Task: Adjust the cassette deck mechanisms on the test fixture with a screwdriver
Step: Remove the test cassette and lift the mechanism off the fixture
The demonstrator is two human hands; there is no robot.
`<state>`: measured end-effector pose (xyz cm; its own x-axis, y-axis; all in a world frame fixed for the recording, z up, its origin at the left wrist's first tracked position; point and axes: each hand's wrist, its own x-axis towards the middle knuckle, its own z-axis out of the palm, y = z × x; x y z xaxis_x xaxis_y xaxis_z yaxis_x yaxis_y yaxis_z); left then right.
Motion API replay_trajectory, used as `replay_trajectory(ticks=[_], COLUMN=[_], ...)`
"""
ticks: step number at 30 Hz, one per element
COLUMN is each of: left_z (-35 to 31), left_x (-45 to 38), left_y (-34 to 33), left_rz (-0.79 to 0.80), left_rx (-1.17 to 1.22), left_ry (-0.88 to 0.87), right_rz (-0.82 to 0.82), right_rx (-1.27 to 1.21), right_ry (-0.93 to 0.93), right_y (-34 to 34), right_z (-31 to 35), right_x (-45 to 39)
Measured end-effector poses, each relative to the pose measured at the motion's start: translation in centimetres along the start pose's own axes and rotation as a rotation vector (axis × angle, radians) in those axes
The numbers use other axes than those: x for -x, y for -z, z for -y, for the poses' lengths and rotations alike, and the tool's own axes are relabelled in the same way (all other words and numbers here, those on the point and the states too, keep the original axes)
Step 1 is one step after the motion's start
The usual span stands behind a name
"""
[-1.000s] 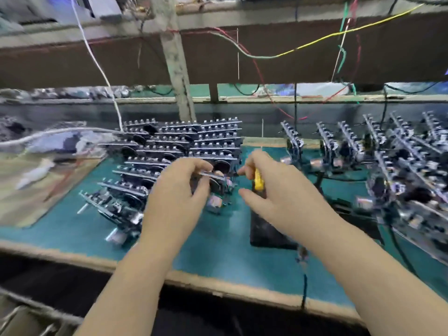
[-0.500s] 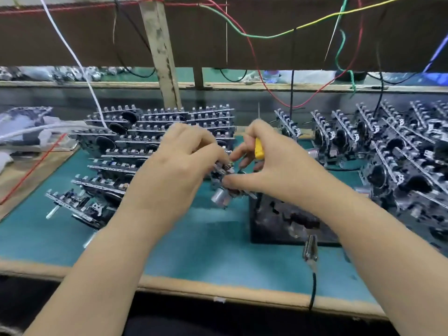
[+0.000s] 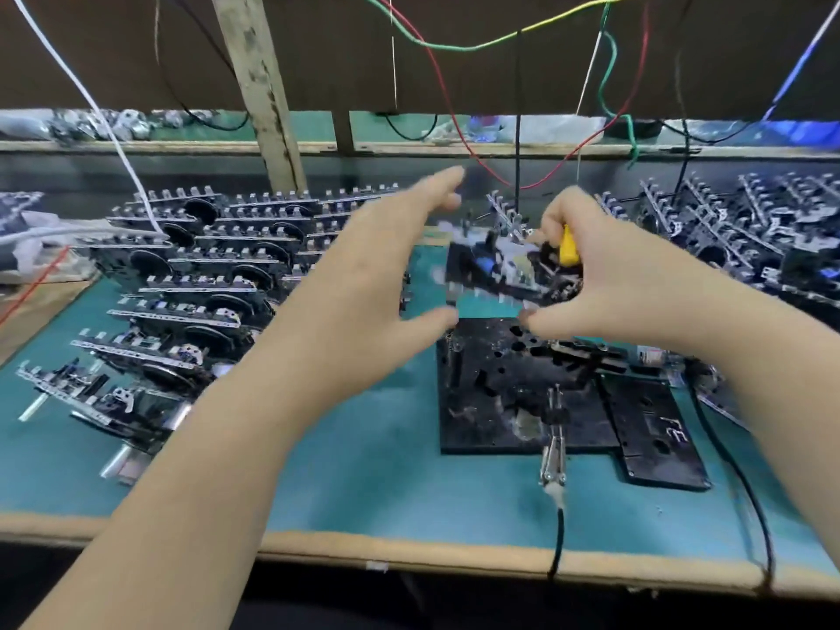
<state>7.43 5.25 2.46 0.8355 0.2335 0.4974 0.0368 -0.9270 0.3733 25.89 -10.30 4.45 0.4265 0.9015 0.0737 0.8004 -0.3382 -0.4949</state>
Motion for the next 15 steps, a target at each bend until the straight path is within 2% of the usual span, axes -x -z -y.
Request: replay_trajectory(ticks=[2, 5, 10, 15], left_z=[1.2, 1.9, 2.3, 2.1], left_x=[0.3, 0.1, -1.3, -2.1], left_y=[-1.2, -2.8, -3.3, -3.1], left_rz=[0.180, 0.307, 0.393, 0.407], left_rx=[0.061, 0.114, 0.076, 0.061], left_ry=[0.168, 0.274, 0.321, 0.340], right_rz=[0.044, 0.090, 0.113, 0.141], right_rx=[0.140, 0.197, 0.164, 0.126], right_ry=[0.019, 0.009, -0.012, -0.016], right_y=[-0.7, -2.0, -2.1, -1.7], right_z=[-1.1, -2.2, -3.0, -3.2], right_x=[-0.1, -0.3, -0.4, -0.1])
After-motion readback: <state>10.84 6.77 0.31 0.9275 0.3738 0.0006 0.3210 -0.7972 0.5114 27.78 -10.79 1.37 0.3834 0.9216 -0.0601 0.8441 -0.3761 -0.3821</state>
